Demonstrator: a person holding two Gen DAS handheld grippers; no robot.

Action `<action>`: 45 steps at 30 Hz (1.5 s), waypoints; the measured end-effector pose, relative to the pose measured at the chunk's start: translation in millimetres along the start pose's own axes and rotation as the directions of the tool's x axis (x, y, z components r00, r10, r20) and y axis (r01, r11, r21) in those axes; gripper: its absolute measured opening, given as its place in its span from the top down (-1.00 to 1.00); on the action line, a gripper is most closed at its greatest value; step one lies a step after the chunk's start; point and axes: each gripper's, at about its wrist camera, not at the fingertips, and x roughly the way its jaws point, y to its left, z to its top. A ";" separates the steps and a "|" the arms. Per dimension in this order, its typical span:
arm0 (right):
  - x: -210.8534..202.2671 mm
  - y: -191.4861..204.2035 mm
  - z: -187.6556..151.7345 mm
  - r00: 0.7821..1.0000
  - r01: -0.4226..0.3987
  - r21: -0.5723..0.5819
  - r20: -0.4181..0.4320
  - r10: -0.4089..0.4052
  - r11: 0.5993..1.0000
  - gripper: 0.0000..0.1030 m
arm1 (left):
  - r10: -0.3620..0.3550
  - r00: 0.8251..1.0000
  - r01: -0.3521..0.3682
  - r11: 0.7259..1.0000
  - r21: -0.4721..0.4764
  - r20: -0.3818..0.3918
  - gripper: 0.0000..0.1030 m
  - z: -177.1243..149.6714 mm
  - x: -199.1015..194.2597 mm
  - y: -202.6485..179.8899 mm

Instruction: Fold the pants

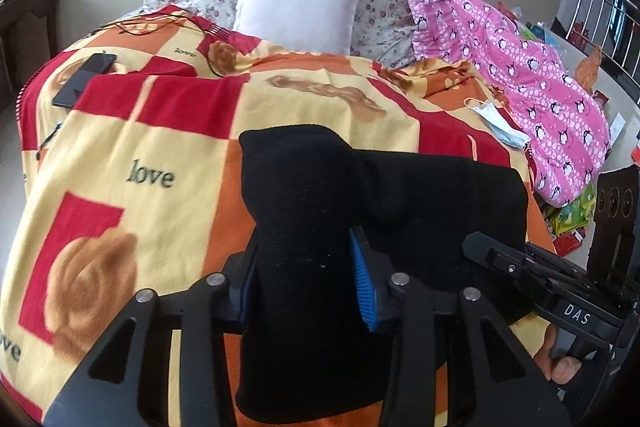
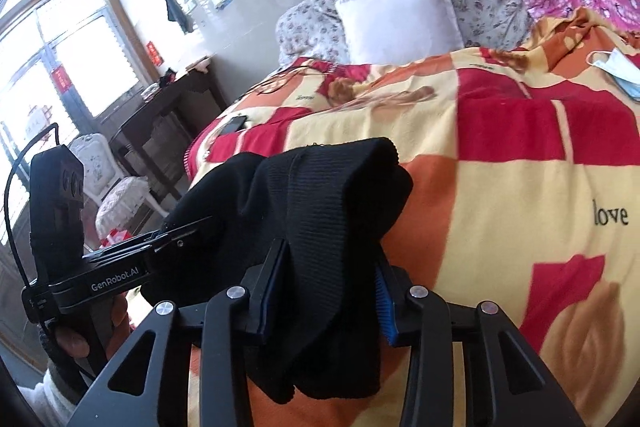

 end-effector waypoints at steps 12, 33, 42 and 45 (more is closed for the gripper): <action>21.6 -41.2 -3.9 0.986 0.152 0.005 -0.068 -0.151 0.988 -0.07 | 0.057 0.993 -0.058 0.998 -0.006 -0.099 -0.21 -3.0 43.4 8.8; 12.6 9.8 -2.9 0.988 0.131 -0.175 -0.059 -0.144 0.976 0.35 | 0.212 0.977 -0.208 0.974 0.089 -0.034 -0.42 -11.2 39.0 -12.0; 61.2 -22.9 14.9 0.977 0.184 -0.105 -0.089 -0.193 0.977 0.28 | 0.210 0.976 -0.206 0.975 0.080 -0.047 -0.58 -5.9 53.5 -12.2; 55.7 -17.8 14.7 0.976 0.185 -0.113 -0.091 -0.195 0.976 0.21 | 0.214 0.976 -0.210 0.974 0.087 -0.045 -0.58 -6.3 51.8 -14.0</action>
